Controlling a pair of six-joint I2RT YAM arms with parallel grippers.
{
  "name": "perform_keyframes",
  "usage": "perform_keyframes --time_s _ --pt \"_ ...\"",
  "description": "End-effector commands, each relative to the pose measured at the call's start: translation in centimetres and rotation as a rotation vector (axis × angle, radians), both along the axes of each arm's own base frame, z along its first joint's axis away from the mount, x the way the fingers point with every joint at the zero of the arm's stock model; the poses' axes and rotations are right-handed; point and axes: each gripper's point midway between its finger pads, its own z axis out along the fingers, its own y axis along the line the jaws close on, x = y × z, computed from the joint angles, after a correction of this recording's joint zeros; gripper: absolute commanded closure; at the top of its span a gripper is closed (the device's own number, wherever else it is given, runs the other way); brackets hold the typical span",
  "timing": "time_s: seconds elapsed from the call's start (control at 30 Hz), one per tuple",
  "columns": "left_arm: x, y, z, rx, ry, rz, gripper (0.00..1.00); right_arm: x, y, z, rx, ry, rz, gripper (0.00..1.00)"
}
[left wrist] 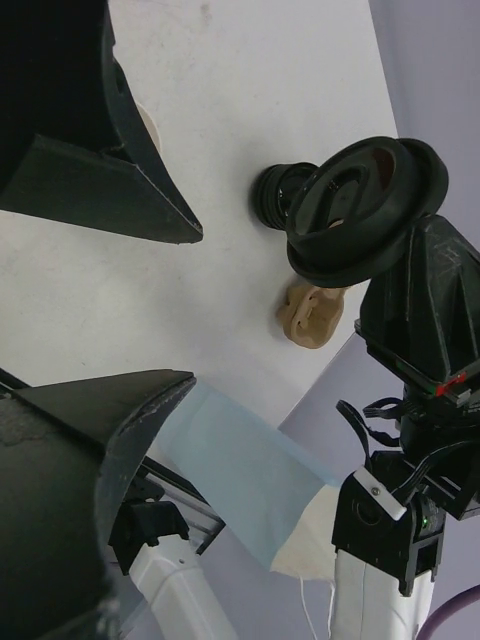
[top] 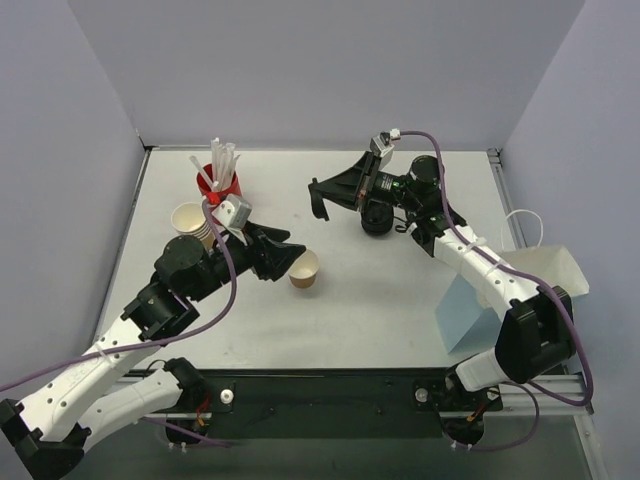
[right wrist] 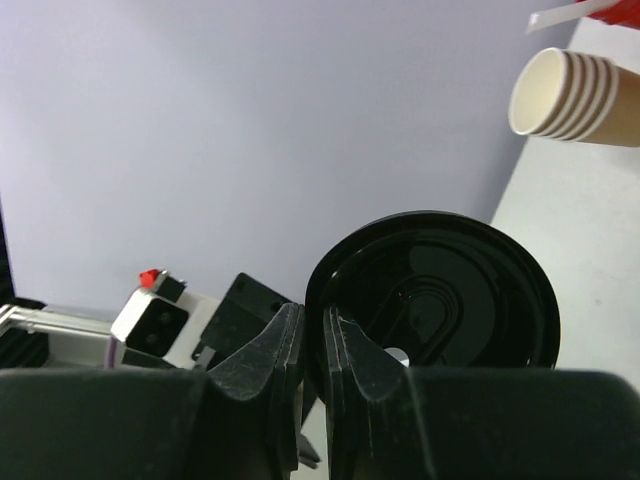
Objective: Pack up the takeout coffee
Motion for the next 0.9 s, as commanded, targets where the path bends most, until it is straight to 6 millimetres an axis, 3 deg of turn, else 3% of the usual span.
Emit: perform_keyframes --time_s 0.0,0.2,0.37,0.53,0.7,0.87 --pt "0.6 -0.8 3.1 -0.063 -0.105 -0.035 0.38 -3.1 -0.1 6.1 0.171 -0.133 0.074 0.96" --pt "1.1 -1.1 4.5 -0.120 -0.150 -0.048 0.38 -4.3 0.4 6.5 0.208 -0.123 0.109 0.95" --pt "2.5 -1.2 4.3 -0.118 -0.142 -0.023 0.39 -5.3 0.8 7.1 0.232 -0.129 0.139 0.95" --pt "2.3 -1.3 5.0 -0.153 -0.165 -0.042 0.40 -6.0 0.7 7.4 0.237 -0.141 0.146 0.95" --pt "1.8 -1.3 5.7 -0.191 -0.199 -0.071 0.47 -6.3 0.7 7.5 0.239 -0.144 0.150 0.95" --pt "1.8 -2.1 4.7 -0.178 -0.168 -0.106 0.53 -6.5 0.9 7.5 0.242 -0.143 0.151 0.95"
